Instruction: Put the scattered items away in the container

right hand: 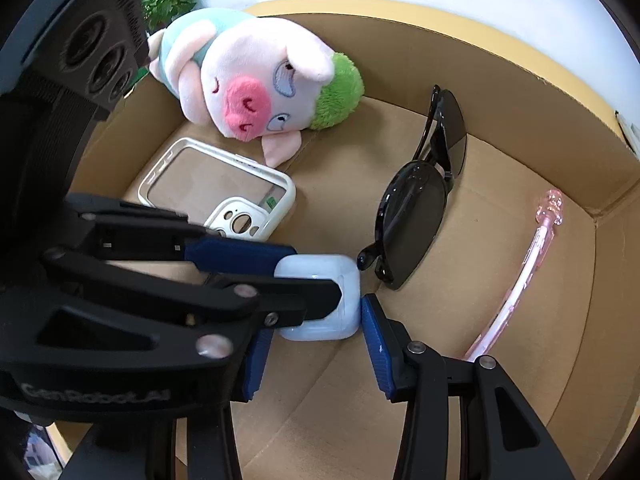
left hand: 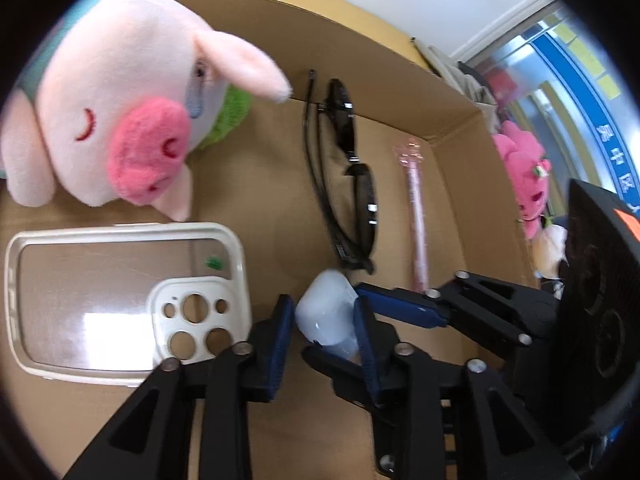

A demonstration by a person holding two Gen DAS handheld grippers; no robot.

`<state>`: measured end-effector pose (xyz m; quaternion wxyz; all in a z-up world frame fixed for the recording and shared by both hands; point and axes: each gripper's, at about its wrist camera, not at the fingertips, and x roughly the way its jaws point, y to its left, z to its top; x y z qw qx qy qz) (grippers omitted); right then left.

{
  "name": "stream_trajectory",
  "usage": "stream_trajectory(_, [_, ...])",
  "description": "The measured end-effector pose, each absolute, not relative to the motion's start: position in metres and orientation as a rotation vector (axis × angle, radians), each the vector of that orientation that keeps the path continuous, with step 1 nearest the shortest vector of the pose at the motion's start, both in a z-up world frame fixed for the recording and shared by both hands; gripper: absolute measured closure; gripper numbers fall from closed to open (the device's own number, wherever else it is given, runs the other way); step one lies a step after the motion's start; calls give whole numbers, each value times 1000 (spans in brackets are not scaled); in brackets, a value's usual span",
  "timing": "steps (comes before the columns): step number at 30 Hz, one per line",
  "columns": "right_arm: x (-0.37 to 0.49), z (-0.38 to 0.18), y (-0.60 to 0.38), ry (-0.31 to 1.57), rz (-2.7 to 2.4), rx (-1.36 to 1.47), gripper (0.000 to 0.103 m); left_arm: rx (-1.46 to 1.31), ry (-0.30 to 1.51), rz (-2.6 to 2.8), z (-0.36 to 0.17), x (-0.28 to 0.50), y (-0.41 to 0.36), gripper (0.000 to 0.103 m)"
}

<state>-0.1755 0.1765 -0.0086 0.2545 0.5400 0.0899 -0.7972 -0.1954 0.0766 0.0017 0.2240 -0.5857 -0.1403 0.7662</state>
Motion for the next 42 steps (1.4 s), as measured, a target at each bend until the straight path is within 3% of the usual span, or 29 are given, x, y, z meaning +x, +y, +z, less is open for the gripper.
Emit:
stream_trajectory(4, [-174,-8,179,243,-2174,1459,55,-1619,-363,2141,4,-194,79,71])
stream_trajectory(6, [-173,-8,182,247,-2194,1464,36,-1617,-347,2159,6,-194,79,65])
stream_trajectory(9, [-170,-3,187,239,-2219,1458,18,-1589,-304,2212,17,-190,79,56])
stream_trajectory(16, [-127,39,198,322,-2279,1320,5,-1406,-127,2426,74,-157,70,54])
stream_trajectory(18, [-102,55,205,338,-2346,1260,1,-1316,-66,2521,94,-134,62,40])
stream_trajectory(21, [-70,74,210,261,-2510,1158,1,-1169,95,2736,116,-92,54,22])
stream_trajectory(26, [-21,90,205,41,-2716,1047,0,-1038,314,2986,117,-26,56,20])
stream_trajectory(34, [27,62,200,60,-2779,1144,0,-1074,156,2952,108,22,44,21])
stream_trajectory(42, [35,62,206,115,-2824,1157,0,-1087,125,2956,106,32,47,21])
